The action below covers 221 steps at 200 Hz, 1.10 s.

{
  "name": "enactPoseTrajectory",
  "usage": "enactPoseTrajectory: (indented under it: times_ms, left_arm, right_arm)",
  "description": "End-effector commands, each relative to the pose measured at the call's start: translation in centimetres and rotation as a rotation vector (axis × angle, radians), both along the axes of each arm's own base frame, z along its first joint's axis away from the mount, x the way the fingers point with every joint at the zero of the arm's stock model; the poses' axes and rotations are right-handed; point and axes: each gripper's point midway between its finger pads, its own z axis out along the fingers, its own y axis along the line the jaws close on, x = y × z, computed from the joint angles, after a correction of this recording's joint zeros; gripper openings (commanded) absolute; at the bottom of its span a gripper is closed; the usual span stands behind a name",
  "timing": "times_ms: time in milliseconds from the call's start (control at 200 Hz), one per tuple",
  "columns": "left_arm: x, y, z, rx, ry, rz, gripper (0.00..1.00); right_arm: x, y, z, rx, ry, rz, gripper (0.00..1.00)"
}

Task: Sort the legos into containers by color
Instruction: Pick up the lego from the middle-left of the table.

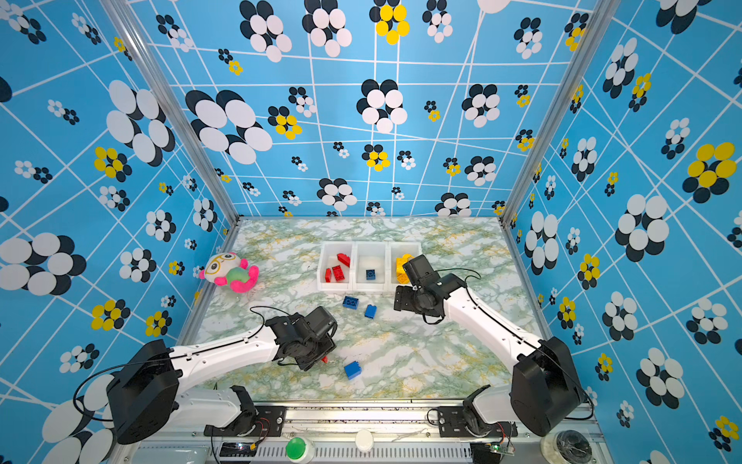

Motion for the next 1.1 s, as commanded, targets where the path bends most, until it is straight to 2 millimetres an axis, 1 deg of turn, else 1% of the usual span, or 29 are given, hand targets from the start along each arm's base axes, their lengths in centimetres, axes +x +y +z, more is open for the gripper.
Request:
enactPoseTrajectory:
  times_ms: [0,205,350,415,430,455,525,810,895,1099]
  left_arm:
    - [-0.4,0.4,-1.1,0.020,0.020,0.014,0.59]
    - [-0.8,0.8,-2.2,0.038,0.043,0.028,0.53]
    - [-0.8,0.9,-2.4,0.045,0.041,0.031,0.46]
    - [-0.8,1.0,-2.3,0.047,0.039,0.033,0.44]
    - [-0.8,1.0,-2.3,0.048,0.039,0.034,0.40]
    - [-0.8,1.0,-2.3,0.048,0.039,0.033,0.37]
    - [-0.9,1.2,-2.2,0.051,0.037,0.034,0.34]
    - [-0.9,1.6,-1.7,0.057,0.021,0.031,0.18]
    - [-0.7,1.7,-1.3,0.060,0.011,0.022,0.15]
    - [0.5,1.7,0.7,0.104,-0.056,-0.050,0.11]
  right_arm:
    - [-0.8,-0.3,0.0,-0.011,0.019,0.002,0.88]
    - [-0.9,-0.3,-0.2,-0.014,0.023,0.000,0.88]
    - [-1.0,-0.4,-0.2,-0.014,0.024,-0.001,0.89]
    - [-1.1,-0.4,-0.2,-0.015,0.024,-0.001,0.89]
    - [-1.0,-0.5,-0.1,-0.014,0.022,-0.003,0.89]
    - [-1.1,-0.5,-0.1,-0.016,0.022,-0.002,0.89]
    - [-1.1,-0.5,-0.1,-0.016,0.023,-0.004,0.89]
    - [-1.1,-0.5,0.0,-0.011,0.020,-0.006,0.89]
    - [-1.2,-0.5,0.0,-0.010,0.020,-0.005,0.89]
    - [-1.4,-0.7,0.1,-0.006,0.019,-0.011,0.89]
